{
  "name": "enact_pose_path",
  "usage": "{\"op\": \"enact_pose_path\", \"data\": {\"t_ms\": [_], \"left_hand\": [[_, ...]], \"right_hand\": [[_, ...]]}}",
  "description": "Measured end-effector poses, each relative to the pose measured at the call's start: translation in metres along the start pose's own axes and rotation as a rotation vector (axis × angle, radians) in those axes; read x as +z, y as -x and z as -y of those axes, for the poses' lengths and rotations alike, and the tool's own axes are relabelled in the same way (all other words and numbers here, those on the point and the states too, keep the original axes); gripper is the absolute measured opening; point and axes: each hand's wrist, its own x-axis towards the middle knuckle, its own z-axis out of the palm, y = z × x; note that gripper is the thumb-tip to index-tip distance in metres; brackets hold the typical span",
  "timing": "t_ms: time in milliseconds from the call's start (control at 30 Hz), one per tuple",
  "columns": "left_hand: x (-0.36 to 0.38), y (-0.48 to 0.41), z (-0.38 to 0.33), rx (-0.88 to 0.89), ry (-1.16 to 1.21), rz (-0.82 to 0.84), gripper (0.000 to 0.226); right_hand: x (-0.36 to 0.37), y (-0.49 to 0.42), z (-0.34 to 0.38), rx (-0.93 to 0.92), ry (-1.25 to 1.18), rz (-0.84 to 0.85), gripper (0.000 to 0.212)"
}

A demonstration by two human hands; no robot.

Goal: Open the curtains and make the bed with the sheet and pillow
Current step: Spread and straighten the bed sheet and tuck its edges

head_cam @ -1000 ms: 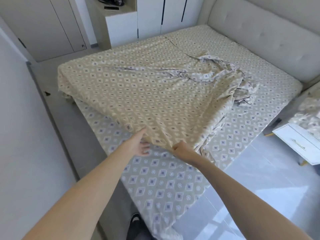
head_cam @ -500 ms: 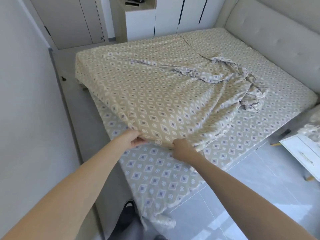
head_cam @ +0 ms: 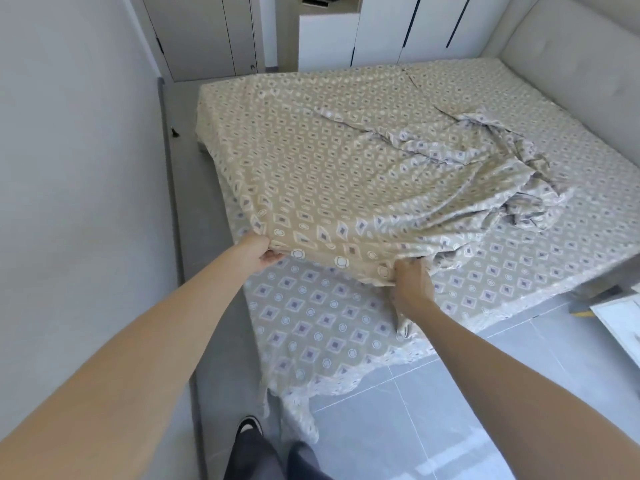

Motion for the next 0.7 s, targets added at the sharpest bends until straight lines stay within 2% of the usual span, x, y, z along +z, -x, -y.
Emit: {"op": "enact_pose_path", "data": {"t_ms": [100, 267, 467, 533, 633, 700], "left_hand": [[-0.004, 0.006, 0.01, 0.005, 0.013, -0.019, 0.038], [-0.003, 0.012, 0.032, -0.007, -0.021, -0.025, 0.034], [-0.012, 0.012, 0.047, -0.039, 0.021, -0.035, 0.028], [-0.017, 0.022, 0.053, -0.077, 0.055, -0.006, 0.025], [-0.027, 0.032, 0.067, -0.134, 0.054, 0.1, 0.037], [-0.033, 0.032, 0.081, -0.138, 0.002, 0.135, 0.02]], "right_hand": [[0.012, 0.012, -0.014, -0.011, -0.089, 0.04, 0.029], [0.024, 0.039, -0.011, -0.108, -0.278, 0.238, 0.018], [0.018, 0.072, 0.012, -0.134, -0.39, 0.331, 0.034], [0.015, 0.084, 0.023, -0.142, -0.395, 0.379, 0.031], [0.013, 0.102, 0.04, -0.194, -0.313, 0.415, 0.019], [0.017, 0.116, 0.05, -0.239, -0.33, 0.422, 0.016]]}}
